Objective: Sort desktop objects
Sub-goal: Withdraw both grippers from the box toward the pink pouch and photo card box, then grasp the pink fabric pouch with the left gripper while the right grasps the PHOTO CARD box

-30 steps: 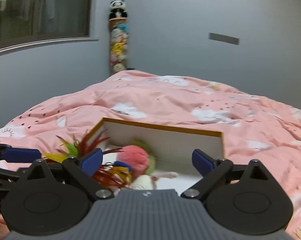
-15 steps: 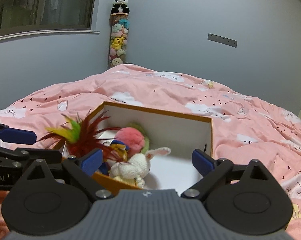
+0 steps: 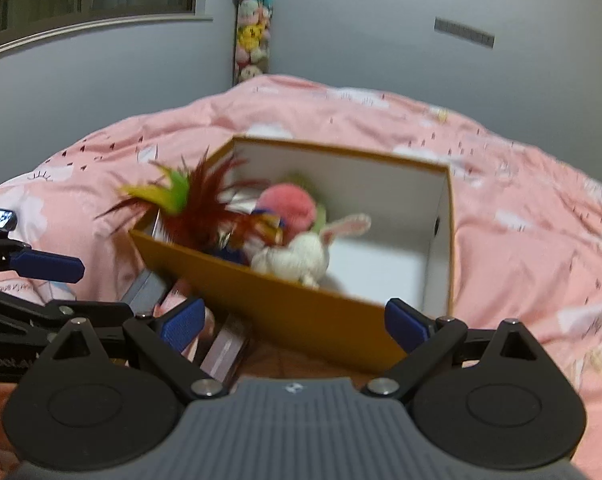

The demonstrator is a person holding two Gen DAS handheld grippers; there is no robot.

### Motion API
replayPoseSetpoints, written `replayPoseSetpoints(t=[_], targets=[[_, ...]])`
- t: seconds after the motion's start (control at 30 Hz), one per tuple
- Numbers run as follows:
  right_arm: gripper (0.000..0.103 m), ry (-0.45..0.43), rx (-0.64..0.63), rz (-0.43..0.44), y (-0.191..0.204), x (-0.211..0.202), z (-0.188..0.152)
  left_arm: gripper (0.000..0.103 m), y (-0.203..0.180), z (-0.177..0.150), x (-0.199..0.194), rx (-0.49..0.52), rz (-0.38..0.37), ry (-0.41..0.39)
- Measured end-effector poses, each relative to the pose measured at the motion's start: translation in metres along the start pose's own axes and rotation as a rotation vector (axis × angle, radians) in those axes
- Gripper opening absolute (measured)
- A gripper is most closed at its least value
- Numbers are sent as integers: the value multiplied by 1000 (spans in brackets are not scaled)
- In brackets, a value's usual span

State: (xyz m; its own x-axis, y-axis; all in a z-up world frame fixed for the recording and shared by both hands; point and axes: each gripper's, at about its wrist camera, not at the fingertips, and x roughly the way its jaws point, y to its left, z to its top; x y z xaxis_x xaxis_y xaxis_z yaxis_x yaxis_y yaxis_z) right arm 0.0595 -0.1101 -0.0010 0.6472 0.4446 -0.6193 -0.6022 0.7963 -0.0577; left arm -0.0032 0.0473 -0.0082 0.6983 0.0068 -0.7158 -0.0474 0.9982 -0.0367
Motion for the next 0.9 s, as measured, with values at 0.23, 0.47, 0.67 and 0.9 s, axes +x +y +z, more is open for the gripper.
replayPoseSetpoints(t=[0.23, 0.47, 0.67, 0.9], targets=[[98, 44, 22, 33, -1, 6, -5, 72, 5, -3, 4, -19, -19, 49], [98, 95, 40, 84, -1, 17, -7, 72, 13, -3, 8, -58, -55, 93], [97, 128, 39, 86, 0, 25, -10, 72, 23, -2, 8, -93, -68, 109], [73, 198, 45, 138, 1, 40, -11, 64, 33, -5, 15, -134, -107, 148]])
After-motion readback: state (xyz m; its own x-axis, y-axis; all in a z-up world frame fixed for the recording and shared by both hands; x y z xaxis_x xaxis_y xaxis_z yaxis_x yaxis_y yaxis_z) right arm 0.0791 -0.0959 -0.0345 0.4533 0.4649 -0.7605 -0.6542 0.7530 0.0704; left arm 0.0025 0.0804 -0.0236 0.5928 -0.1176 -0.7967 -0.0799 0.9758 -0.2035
